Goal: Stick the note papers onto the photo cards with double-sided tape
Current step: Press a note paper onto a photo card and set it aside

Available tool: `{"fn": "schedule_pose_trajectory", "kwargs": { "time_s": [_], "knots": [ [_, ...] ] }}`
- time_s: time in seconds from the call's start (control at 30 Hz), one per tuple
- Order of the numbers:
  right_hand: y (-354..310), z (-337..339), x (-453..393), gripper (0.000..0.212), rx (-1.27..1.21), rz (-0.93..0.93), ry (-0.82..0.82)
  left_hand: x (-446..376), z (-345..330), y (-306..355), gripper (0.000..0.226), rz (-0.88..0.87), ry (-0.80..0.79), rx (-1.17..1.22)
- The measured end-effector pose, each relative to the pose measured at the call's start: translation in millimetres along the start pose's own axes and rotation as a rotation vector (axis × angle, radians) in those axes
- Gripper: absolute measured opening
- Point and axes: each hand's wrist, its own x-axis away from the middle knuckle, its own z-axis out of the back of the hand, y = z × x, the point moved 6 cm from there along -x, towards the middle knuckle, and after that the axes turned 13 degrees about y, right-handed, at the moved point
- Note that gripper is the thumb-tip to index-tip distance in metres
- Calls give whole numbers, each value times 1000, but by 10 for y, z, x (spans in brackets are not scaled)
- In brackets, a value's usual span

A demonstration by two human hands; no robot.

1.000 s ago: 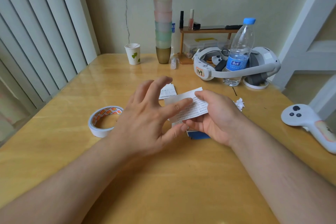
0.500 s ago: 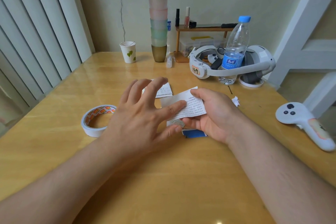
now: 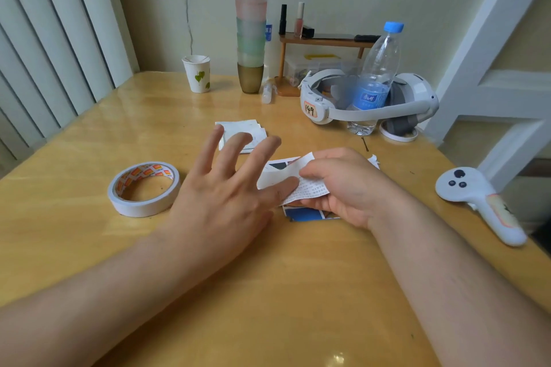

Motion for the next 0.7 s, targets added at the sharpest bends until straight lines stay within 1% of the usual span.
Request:
{"fn": "schedule_pose_trajectory", "kwargs": {
  "time_s": [0.07, 0.17, 0.23, 0.37, 0.53, 0.7],
  "knots": [
    [-4, -22, -8, 22, 21, 22, -35, -3, -10, -32, 47, 38, -2, 5],
    [-44, -16, -12, 18, -11, 39, -53, 0, -36, -108, 51, 79, -21, 0],
    [-69, 6, -7, 17, -32, 40, -51, 9, -54, -131, 55, 106, -21, 35],
    [-125, 27, 15, 19, -120, 46, -51, 18, -47, -151, 69, 226, -21, 125],
    [-173, 15, 53, 18, -198, 44, -86, 53, -86, -146, 84, 226, -87, 125],
    [-166, 35, 58, 17, -218, -5, -95, 64, -132, -162, 89, 235, -114, 118]
  ]
}}
